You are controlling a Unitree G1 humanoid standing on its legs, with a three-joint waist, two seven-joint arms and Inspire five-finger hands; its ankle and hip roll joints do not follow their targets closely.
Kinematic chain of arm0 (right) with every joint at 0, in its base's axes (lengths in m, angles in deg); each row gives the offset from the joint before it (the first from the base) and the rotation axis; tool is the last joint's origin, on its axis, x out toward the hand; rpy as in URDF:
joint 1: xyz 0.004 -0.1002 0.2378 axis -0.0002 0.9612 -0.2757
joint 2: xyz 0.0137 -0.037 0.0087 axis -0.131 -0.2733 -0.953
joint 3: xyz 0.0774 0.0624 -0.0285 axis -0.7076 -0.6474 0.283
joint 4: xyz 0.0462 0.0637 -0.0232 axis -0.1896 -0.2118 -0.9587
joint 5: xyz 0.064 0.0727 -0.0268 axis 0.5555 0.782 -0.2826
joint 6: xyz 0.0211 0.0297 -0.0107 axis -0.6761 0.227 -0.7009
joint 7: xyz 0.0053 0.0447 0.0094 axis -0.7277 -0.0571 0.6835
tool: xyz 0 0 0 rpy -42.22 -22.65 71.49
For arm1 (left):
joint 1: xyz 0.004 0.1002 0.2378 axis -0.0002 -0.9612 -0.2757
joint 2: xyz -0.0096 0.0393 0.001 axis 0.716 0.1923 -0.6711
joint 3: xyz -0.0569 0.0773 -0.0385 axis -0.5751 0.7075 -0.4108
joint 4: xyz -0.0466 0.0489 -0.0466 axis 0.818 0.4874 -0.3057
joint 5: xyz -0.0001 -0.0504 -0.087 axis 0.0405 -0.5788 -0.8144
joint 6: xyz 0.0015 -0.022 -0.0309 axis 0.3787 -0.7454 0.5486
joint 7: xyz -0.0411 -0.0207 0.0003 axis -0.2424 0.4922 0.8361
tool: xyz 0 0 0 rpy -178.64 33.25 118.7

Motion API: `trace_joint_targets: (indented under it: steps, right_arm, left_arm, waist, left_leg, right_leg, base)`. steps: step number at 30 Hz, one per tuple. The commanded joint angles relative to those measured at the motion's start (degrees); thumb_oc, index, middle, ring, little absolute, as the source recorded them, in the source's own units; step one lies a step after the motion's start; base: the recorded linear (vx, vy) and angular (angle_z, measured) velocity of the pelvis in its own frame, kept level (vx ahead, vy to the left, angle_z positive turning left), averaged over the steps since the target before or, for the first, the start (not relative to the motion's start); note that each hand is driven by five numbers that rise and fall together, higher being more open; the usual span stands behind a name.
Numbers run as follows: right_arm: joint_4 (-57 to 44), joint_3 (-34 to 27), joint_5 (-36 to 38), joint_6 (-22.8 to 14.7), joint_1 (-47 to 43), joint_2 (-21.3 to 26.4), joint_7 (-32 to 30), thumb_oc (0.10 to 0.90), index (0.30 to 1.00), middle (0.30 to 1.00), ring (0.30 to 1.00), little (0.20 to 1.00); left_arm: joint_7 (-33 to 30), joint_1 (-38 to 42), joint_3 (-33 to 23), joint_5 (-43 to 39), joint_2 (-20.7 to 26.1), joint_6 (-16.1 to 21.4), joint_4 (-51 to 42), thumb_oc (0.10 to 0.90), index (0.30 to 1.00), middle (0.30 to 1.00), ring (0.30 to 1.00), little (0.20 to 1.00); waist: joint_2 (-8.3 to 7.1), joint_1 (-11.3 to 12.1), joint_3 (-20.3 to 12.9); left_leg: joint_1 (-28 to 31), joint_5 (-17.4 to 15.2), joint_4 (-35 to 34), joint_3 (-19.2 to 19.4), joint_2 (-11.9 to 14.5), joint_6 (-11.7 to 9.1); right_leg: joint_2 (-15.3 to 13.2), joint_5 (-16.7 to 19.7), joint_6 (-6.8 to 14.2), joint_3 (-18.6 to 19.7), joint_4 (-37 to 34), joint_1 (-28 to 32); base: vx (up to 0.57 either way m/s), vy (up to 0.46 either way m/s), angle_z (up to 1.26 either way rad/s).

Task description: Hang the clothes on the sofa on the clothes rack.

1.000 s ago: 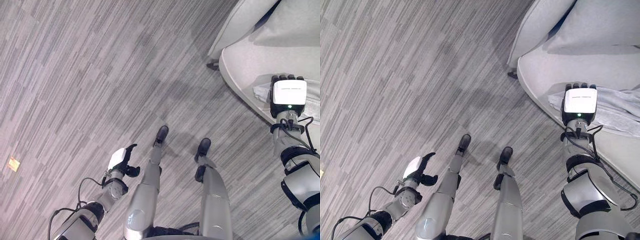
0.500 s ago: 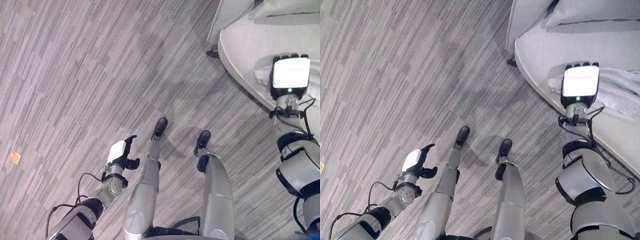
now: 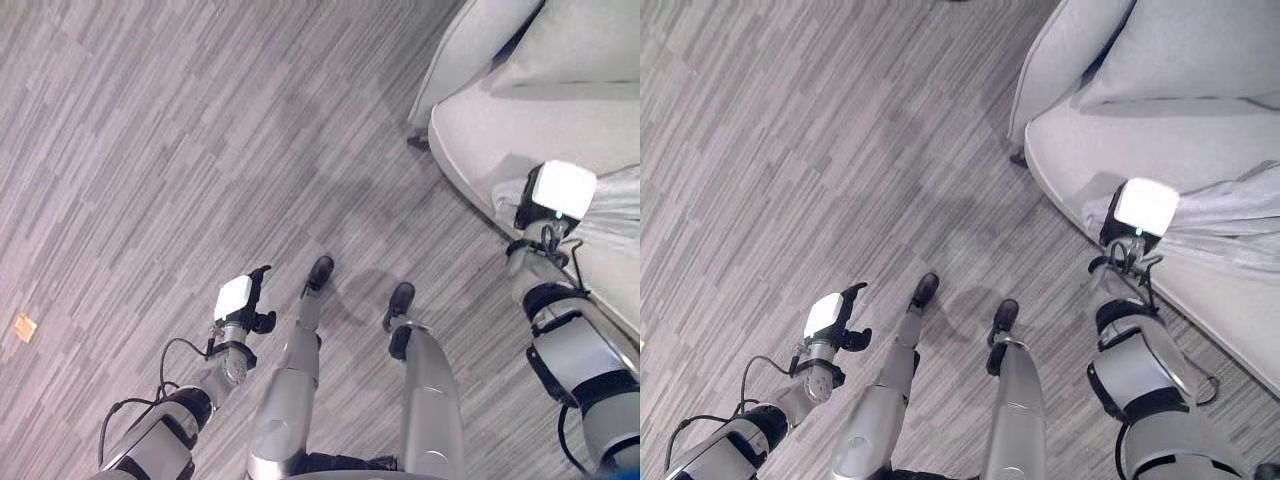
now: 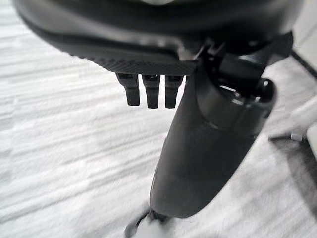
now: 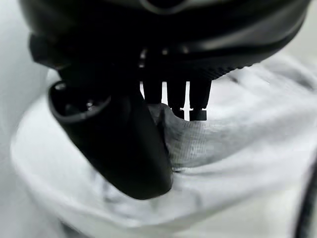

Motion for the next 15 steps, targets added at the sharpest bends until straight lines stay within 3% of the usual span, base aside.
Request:
trace_joint_targets:
  steps: [1, 5, 7, 8, 10, 12, 15]
  right_arm:
    - [-7.2, -6.9, 13.2, -10.5, 4.8, -1.6, -7.7, 0.400, 0.300, 0.300, 0.300, 0.300]
    - [-16.4, -12.5, 24.3, -19.0, 11.0, -6.7, -3.9, 0.400, 0.300, 0.300, 0.300, 0.300]
    - [-18.3, -12.7, 26.1, -20.4, 12.6, -8.1, -2.6, 0.400, 0.300, 0.300, 0.300, 0.300]
    - [-23.7, -12.6, 30.6, -23.6, 14.6, -10.7, 1.2, 0.400, 0.300, 0.300, 0.300, 0.300]
    - [-27.1, -12.5, 32.4, -24.6, 16.4, -11.6, 3.3, 0.400, 0.300, 0.300, 0.300, 0.300]
    - [-35.9, -12.0, 37.7, -26.7, 18.7, -13.1, 8.4, 0.400, 0.300, 0.300, 0.300, 0.300]
    - [-42.4, -13.5, 43.2, -28.3, 19.1, -13.7, 11.7, 0.400, 0.300, 0.300, 0.300, 0.300]
  left_arm:
    - [-3.5, -1.0, 0.0, 2.1, 0.5, 1.0, -0.2, 0.800, 0.900, 0.900, 0.900, 0.900]
    - [-3.0, -1.9, -1.5, 2.4, 1.8, 2.1, -4.0, 0.800, 0.900, 0.900, 0.900, 0.900]
    - [-2.5, -2.7, -1.9, 2.3, 2.4, 2.4, -5.5, 0.800, 0.900, 0.900, 0.900, 0.900]
    - [-1.4, -3.9, -3.3, 1.8, 3.5, 2.9, -7.4, 0.800, 0.900, 0.900, 0.900, 0.900]
    - [-0.4, -5.0, -4.2, 1.6, 4.5, 3.1, -9.3, 0.800, 0.900, 0.900, 0.900, 0.900]
    - [2.0, -8.1, -5.9, 2.3, 6.6, 3.0, -13.0, 0.800, 0.900, 0.900, 0.900, 0.900]
    - [4.7, -12.0, -8.2, 2.5, 8.7, 2.8, -18.3, 0.800, 0.900, 0.900, 0.900, 0.900]
  waist:
    - [0.35, 0.7, -4.0]
    - [-0.14, 1.3, -7.6]
    - [-0.40, 1.4, -8.7]
    - [-1.49, 1.8, -10.9]
    - [-1.94, 1.7, -12.4]
    - [-3.82, 2.2, -16.2]
    - [-5.26, 3.3, -20.1]
  left_leg:
    - [6.4, -2.7, -6.2, -1.3, -0.1, 4.0]
    - [10.1, -4.4, -6.2, -0.8, 0.0, 4.6]
    - [10.9, -4.6, -6.2, -0.8, 0.0, 4.8]
    - [13.2, -5.7, -6.2, -0.4, 0.0, 4.9]
    - [13.9, -6.1, -6.2, -0.5, -0.1, 5.1]
    - [17.5, -7.7, -6.2, -0.4, -0.3, 5.6]
    - [20.8, -9.5, -6.2, -0.3, -0.7, 6.1]
  right_leg:
    - [0.2, -2.8, 0.2, 1.8, -3.8, 8.0]
    - [-0.1, -1.9, 0.6, 1.6, -8.9, 14.4]
    - [-0.2, -1.4, 0.7, 1.3, -10.3, 16.1]
    - [-0.4, -0.9, 1.0, 1.3, -13.1, 19.6]
    - [-0.4, -0.2, 1.2, 0.9, -14.7, 21.3]
    - [-0.7, 1.2, 1.8, 0.0, -19.2, 27.0]
    - [-1.2, 2.4, 2.5, -0.9, -23.1, 32.0]
  base:
    - [0.05, 0.193, -0.02]
    - [0.04, 0.171, -0.02]
    - [0.05, 0.142, -0.02]
    - [0.04, 0.123, -0.07]
    - [0.07, 0.131, 0.00]
    - [0.12, 0.192, 0.09]
    - [0.08, 0.151, 0.06]
